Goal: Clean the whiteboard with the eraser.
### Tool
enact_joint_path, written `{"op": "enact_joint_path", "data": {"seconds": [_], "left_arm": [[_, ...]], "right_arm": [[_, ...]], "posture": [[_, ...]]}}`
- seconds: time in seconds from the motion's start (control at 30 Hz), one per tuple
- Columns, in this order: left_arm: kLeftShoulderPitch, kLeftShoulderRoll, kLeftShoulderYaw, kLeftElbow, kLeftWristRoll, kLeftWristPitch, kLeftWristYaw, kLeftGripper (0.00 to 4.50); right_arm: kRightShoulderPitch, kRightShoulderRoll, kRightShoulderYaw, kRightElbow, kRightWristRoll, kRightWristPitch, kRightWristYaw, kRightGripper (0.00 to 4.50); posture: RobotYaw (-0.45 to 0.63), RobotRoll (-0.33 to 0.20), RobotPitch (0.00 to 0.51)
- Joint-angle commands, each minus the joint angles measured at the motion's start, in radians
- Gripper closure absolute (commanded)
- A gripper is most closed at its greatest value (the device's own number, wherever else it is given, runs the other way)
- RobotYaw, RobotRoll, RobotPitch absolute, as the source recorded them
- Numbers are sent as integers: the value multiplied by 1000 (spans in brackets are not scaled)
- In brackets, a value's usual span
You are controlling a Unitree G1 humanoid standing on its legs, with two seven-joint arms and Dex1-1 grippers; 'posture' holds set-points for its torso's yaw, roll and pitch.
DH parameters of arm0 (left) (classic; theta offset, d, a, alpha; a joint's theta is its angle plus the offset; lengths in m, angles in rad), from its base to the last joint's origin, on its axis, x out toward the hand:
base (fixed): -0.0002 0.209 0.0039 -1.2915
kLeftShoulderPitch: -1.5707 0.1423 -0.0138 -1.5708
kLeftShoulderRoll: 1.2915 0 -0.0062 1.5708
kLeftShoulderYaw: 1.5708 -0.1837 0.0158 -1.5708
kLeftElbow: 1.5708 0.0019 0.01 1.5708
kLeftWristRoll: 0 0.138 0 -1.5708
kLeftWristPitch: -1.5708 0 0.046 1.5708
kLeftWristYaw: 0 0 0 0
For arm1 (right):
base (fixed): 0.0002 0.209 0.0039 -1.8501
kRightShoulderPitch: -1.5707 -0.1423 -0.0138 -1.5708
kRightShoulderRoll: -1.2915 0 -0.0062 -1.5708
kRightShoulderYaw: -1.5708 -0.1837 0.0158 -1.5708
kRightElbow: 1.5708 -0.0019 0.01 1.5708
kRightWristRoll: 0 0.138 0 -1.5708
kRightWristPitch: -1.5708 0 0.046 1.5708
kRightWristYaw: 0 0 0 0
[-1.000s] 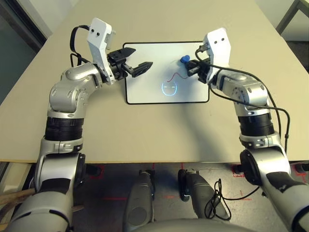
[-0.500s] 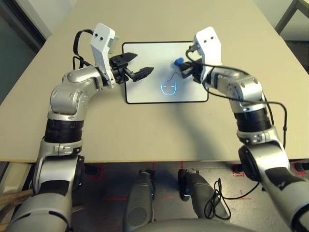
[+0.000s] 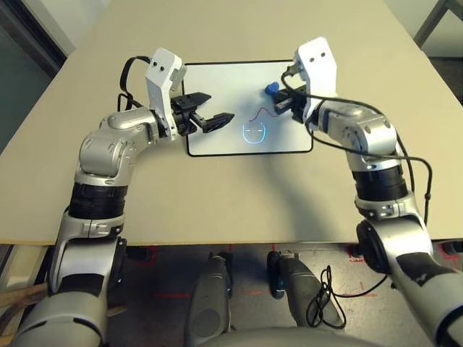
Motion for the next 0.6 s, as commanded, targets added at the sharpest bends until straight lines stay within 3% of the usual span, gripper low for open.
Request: {"op": "enact_joint_path", "data": {"seconds": [0.03, 0.33, 0.6], "left_arm": [[3, 5, -1, -9, -8, 11, -7, 0], [8, 2, 0, -41, -19, 32, 2, 0], [7, 0, -2, -47, -27, 41, 10, 0]], "right_arm": [[21, -2, 18, 16, -1, 33, 6, 4456], [-96, -29, -49, 138, -19, -66, -24, 4457], [-3, 9, 10, 15, 2, 35, -14, 4457]], "posture": [[80, 0, 252], [78, 0, 253], [78, 0, 253]]}}
